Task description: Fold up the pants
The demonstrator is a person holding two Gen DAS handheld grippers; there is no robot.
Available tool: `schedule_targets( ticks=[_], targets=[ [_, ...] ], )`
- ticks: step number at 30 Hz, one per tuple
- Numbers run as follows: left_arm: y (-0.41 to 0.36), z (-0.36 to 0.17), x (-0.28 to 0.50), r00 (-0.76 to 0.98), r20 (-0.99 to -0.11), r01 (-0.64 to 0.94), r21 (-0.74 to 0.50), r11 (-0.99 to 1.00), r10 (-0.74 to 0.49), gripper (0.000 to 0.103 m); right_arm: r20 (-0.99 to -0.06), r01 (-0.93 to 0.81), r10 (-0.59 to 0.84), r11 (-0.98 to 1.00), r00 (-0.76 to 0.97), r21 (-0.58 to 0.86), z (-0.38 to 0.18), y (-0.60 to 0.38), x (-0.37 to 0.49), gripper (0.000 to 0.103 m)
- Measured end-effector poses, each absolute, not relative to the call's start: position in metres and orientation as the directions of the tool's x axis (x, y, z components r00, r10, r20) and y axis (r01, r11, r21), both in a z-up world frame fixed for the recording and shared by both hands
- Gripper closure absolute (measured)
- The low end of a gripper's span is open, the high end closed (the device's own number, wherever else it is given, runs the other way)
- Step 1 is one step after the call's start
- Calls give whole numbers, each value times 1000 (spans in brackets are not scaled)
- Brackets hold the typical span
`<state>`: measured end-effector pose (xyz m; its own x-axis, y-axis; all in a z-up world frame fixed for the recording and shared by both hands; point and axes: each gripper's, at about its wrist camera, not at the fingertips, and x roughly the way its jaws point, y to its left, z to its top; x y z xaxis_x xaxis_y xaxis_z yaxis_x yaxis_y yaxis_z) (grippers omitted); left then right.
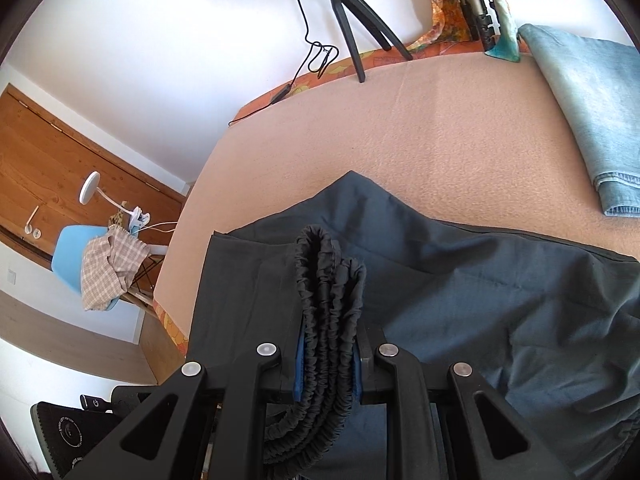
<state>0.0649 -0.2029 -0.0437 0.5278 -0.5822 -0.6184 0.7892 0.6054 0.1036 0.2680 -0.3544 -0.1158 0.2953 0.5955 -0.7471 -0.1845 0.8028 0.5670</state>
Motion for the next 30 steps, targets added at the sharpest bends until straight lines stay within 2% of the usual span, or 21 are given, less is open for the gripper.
schedule_targets(
  ticks=[6, 7, 10, 15, 18, 21, 25, 30],
  targets=[
    [-195, -35, 52, 442, -621, 845, 47, 532, -648, 81, -743, -133, 595, 800, 307, 586, -127, -391, 264, 87],
    [-187, -33, 50, 444, -617, 842, 40, 538, -650, 79, -741, -127, 595, 799, 310, 588, -130, -397, 263, 87],
    [-156, -29, 47, 491, -606, 793, 14, 609, -626, 62, -737, -107, 598, 794, 316, 598, -136, -414, 257, 87],
    [-87, -40, 65, 594, -628, 619, -40, 784, -502, 61, -732, -69, 596, 788, 328, 611, -146, -444, 248, 87],
    [-46, -54, 80, 604, -660, 500, -122, 857, -446, 61, -733, -50, 589, 790, 342, 611, -147, -461, 244, 87],
    [-18, -66, 82, 625, -679, 410, -135, 902, -385, 61, -739, -41, 574, 798, 353, 601, -144, -475, 242, 87],
    [-1, -72, 78, 639, -687, 360, -131, 924, -346, 60, -751, -22, 548, 813, 368, 582, -139, -498, 240, 87],
    [0, -78, 79, 635, -691, 340, -151, 928, -345, 54, -790, 12, 492, 846, 367, 533, -142, -521, 241, 87]
  ],
)
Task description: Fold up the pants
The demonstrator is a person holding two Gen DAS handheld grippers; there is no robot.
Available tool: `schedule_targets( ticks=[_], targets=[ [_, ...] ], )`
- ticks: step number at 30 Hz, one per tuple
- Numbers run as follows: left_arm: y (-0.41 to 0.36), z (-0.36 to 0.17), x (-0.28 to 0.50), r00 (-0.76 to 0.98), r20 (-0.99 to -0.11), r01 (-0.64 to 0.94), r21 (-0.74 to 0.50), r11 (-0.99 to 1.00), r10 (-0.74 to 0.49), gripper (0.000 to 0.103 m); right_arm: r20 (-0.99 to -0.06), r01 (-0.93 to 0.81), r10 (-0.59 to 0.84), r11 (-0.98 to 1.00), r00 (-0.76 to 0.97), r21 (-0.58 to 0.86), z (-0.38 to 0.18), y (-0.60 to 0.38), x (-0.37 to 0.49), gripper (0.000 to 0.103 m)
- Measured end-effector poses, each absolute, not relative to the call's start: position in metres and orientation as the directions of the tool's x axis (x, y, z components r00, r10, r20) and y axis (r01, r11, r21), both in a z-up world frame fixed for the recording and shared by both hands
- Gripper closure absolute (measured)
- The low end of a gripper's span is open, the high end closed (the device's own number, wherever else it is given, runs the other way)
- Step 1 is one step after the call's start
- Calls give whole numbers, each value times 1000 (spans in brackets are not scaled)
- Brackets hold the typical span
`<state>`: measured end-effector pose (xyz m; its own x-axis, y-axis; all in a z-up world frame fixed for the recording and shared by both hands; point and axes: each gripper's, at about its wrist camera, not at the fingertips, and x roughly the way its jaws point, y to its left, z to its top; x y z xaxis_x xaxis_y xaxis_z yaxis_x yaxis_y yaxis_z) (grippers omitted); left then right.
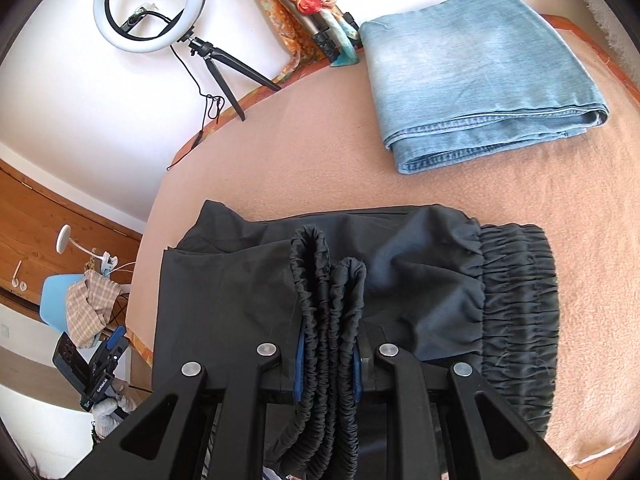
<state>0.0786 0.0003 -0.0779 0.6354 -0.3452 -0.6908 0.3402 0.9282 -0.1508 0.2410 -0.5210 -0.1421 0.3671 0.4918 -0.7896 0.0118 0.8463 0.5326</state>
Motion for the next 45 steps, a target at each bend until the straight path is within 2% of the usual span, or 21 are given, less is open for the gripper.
schedule_targets(
  ticks=[6, 15, 18, 22, 25, 27, 35, 40, 45],
  targets=[
    [-11, -88, 81, 604, -712, 347, -168, 923, -357, 52, -800, 40, 467, 855, 376, 517, -150, -539, 243, 87],
    [-3, -104, 81, 561, -743, 286, -241, 927, -366, 52, -859, 24, 372, 914, 352, 406, -162, -533, 246, 85],
    [1, -109, 78, 551, -748, 270, -260, 927, -370, 52, -881, 12, 320, 938, 350, 346, -162, -529, 247, 73],
    [1, -116, 75, 527, -756, 262, -290, 921, -388, 52, -882, 14, 300, 945, 363, 327, -156, -526, 244, 64],
    [5, -119, 72, 513, -753, 244, -332, 911, -412, 52, -878, 7, 255, 959, 406, 282, -144, -519, 240, 51],
    [7, -120, 70, 507, -753, 233, -350, 907, -421, 52, -871, -1, 226, 968, 437, 251, -133, -517, 234, 50],
    [15, -123, 72, 456, -736, 177, -476, 862, -500, 52, -771, -96, 325, 940, 548, 327, -75, -491, 204, 42],
    [10, -130, 73, 421, -726, 170, -526, 833, -544, 52, -742, -196, 415, 908, 526, 369, -55, -447, 194, 41],
    [2, -135, 72, 429, -719, 175, -527, 832, -546, 52, -740, -285, 474, 880, 478, 380, -49, -392, 201, 39]
  ],
)
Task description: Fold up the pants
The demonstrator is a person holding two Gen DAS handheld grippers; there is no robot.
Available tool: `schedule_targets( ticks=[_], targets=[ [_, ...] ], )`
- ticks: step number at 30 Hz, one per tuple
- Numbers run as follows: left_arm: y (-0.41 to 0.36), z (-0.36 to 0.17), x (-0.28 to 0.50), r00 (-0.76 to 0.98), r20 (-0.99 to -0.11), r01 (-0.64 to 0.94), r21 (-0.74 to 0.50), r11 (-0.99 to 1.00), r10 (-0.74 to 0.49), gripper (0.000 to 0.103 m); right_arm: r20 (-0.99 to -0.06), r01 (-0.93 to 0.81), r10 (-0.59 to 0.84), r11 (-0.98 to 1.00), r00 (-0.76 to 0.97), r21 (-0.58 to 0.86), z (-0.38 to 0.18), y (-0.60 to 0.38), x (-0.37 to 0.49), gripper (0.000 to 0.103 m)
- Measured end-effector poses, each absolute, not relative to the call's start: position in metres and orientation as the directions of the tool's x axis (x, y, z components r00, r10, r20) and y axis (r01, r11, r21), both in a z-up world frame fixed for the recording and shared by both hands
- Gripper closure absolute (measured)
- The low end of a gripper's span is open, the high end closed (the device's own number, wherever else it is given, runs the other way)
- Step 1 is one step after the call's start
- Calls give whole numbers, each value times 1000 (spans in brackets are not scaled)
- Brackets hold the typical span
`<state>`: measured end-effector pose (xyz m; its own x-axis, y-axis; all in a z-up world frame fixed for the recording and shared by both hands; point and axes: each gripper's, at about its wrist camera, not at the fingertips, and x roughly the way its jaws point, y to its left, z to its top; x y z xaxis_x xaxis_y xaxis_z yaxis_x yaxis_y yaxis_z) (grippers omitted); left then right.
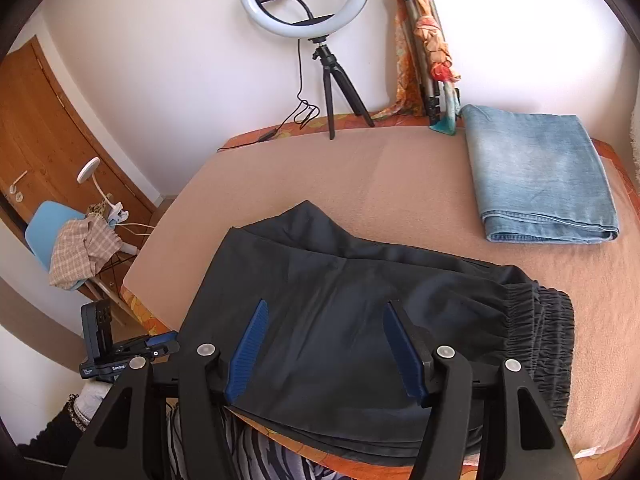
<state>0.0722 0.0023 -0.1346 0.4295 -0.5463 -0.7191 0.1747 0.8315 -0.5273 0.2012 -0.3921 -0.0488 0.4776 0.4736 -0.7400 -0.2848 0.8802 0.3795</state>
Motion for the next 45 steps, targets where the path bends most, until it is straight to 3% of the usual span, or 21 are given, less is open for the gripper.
schedule_targets(
  ticks=[4, 7, 11, 16, 30, 37, 38, 40, 41, 43, 45],
  targets=[
    [1, -136, 70, 444, -694, 175, -553, 815, -566, 55, -740, -327, 521, 851, 425, 411, -51, -351, 215, 38],
    [-1, -139, 69, 444, -674, 174, -582, 794, -591, 72, -745, -352, 546, 832, 383, 428, -56, -319, 226, 37],
    [-3, -136, 69, 468, -648, 186, -592, 784, -601, 86, -772, -375, 551, 820, 317, 432, -69, -273, 243, 37],
    [-8, -126, 65, 504, -618, 226, -580, 783, -603, 87, -813, -394, 538, 813, 224, 429, -91, -216, 267, 37],
    [-16, -125, 66, 506, -577, 274, -597, 754, -641, 90, -936, -424, 323, 874, 142, 237, -143, -110, 315, 40],
    [-25, -122, 68, 505, -588, 306, -563, 768, -632, 90, -977, -463, 177, 881, 121, 103, -167, -84, 319, 56],
    [-27, -122, 68, 504, -591, 309, -558, 770, -630, 90, -981, -466, 152, 881, 123, 78, -171, -82, 319, 66],
    [-29, -121, 68, 507, -598, 314, -542, 779, -620, 90, -979, -469, 151, 881, 139, 69, -170, -85, 321, 76],
    [-30, -119, 67, 515, -604, 313, -528, 789, -609, 90, -977, -465, 164, 881, 134, 84, -170, -89, 322, 88],
    [-31, -114, 64, 541, -621, 298, -489, 819, -568, 87, -971, -446, 203, 886, 128, 126, -168, -99, 325, 97],
    [-29, -109, 60, 575, -640, 272, -436, 858, -509, 77, -961, -434, 242, 886, 136, 161, -163, -109, 324, 101]
  ],
)
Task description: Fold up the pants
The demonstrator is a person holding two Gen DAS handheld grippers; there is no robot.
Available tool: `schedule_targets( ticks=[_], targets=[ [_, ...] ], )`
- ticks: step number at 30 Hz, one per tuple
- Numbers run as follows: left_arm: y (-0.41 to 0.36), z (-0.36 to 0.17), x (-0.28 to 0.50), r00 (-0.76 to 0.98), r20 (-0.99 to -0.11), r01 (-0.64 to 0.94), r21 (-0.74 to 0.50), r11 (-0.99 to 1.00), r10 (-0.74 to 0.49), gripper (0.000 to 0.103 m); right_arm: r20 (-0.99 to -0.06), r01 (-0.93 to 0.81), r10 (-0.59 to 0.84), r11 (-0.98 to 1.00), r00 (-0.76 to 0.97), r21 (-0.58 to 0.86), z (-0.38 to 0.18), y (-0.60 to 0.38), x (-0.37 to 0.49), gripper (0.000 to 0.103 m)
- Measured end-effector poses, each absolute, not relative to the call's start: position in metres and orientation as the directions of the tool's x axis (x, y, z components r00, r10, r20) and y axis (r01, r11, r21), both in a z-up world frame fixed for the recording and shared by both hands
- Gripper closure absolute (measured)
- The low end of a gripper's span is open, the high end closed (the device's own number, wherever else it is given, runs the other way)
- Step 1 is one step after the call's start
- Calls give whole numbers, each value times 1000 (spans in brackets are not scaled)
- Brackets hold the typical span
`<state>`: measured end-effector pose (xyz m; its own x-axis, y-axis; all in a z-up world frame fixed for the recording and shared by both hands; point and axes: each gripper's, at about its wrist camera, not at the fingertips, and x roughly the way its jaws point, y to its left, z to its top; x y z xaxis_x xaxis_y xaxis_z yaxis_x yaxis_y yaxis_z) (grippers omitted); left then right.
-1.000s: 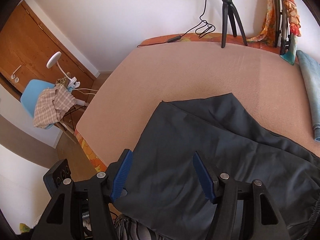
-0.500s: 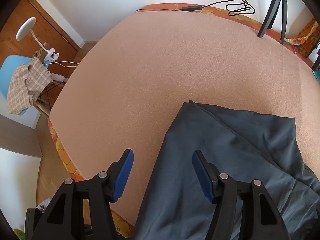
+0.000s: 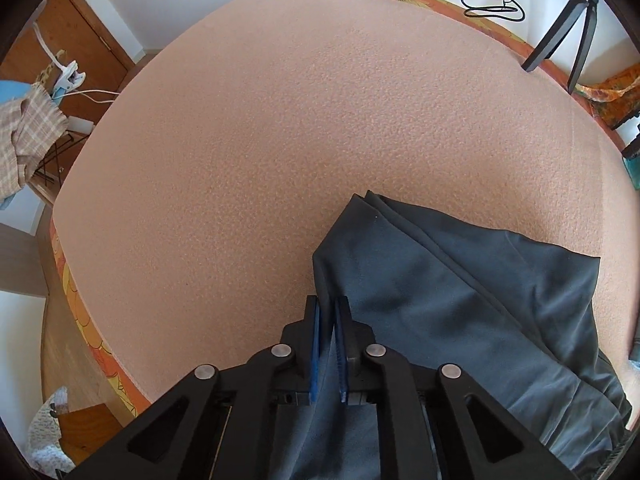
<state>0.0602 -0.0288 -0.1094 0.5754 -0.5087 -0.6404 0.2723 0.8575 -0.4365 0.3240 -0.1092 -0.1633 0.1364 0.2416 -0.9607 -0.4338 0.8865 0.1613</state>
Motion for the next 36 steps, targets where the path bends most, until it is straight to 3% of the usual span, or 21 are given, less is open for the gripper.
schedule_targets(
  ticks=[2, 5, 7, 9, 10, 11, 14, 21, 36],
  targets=[
    [-30, -111, 61, 591, -671, 240, -384, 892, -448, 43, -950, -425, 274, 885, 148, 188, -158, -116, 322, 102],
    [-32, -119, 65, 560, -692, 239, -391, 889, -455, 43, -933, -399, 322, 885, 159, 238, -151, -128, 320, 103],
    [-38, -124, 65, 538, -694, 253, -407, 878, -477, 46, -923, -393, 346, 882, 169, 259, -146, -134, 318, 103],
    [-42, -127, 65, 523, -694, 271, -415, 869, -495, 56, -912, -387, 368, 879, 181, 278, -142, -139, 317, 103],
    [-43, -127, 64, 517, -684, 287, -428, 857, -515, 78, -906, -387, 379, 876, 187, 287, -137, -141, 317, 103],
    [-44, -128, 64, 513, -676, 291, -443, 848, -529, 92, -900, -384, 391, 874, 194, 297, -134, -139, 319, 103],
    [-30, -119, 64, 528, -615, 295, -513, 806, -585, 97, -873, -373, 437, 864, 216, 340, -121, -152, 317, 103],
    [-26, -94, 63, 551, -558, 324, -541, 776, -620, 97, -833, -377, 492, 843, 251, 385, -102, -150, 316, 103],
    [-83, -30, 64, 530, -478, 510, -480, 713, -701, 97, -702, -364, 631, 771, 329, 522, -45, -212, 303, 103]
  ],
)
